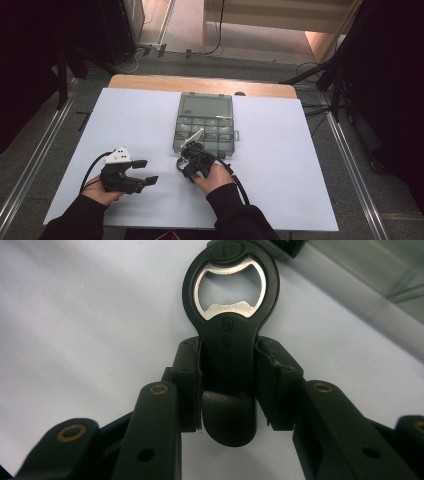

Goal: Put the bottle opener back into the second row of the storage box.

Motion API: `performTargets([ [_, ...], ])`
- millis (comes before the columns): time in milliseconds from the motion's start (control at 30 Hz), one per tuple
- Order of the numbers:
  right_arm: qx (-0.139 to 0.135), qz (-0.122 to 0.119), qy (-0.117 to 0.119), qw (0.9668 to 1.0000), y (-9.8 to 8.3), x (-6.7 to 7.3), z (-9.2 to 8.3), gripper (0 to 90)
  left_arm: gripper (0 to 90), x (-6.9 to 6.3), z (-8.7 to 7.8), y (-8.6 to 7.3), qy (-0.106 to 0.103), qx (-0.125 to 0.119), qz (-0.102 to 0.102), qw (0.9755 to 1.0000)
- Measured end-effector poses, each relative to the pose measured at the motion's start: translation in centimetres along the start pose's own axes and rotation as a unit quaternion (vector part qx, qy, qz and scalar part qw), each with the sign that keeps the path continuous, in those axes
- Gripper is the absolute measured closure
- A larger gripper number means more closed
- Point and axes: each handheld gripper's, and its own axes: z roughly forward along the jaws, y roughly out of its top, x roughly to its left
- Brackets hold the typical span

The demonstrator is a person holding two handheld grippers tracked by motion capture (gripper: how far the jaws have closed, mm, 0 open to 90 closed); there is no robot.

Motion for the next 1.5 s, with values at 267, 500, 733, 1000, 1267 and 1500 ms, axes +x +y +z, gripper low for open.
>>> performTargets([
  [267,-0.027,-0.011,0.051,0.9983,-0.4,-0.5,-1.1,85.1,25.3,0.0,0.0,0.0,0.0,0.0,0.0,1.0],
  [500,-0.016,-0.015,0.031,0.9993,-0.4,-0.7,-1.1,85.3,25.3,0.0,0.0,0.0,0.0,0.0,0.0,1.0],
  [733,-0.018,-0.013,0.04,0.999,-0.4,-0.9,-1.1,85.7,25.3,0.0,0.0,0.0,-0.001,0.001,0.001,1.0],
  [1000,-0.029,-0.019,0.055,0.9979,-0.6,-1.1,-1.5,85.8,25.3,0.0,0.0,0.0,0.0,0.001,0.0,1.0],
  [1267,-0.04,-0.024,0.071,0.9964,-0.8,-1.8,-2.5,85.8,25.2,0.0,0.0,0.0,0.001,0.001,0.0,1.0],
  [1500,-0.046,-0.038,0.082,0.9948,-0.9,-3.0,-3.8,85.7,25.3,0.0,0.0,0.0,0.0,0.0,-0.002,1.0],
])
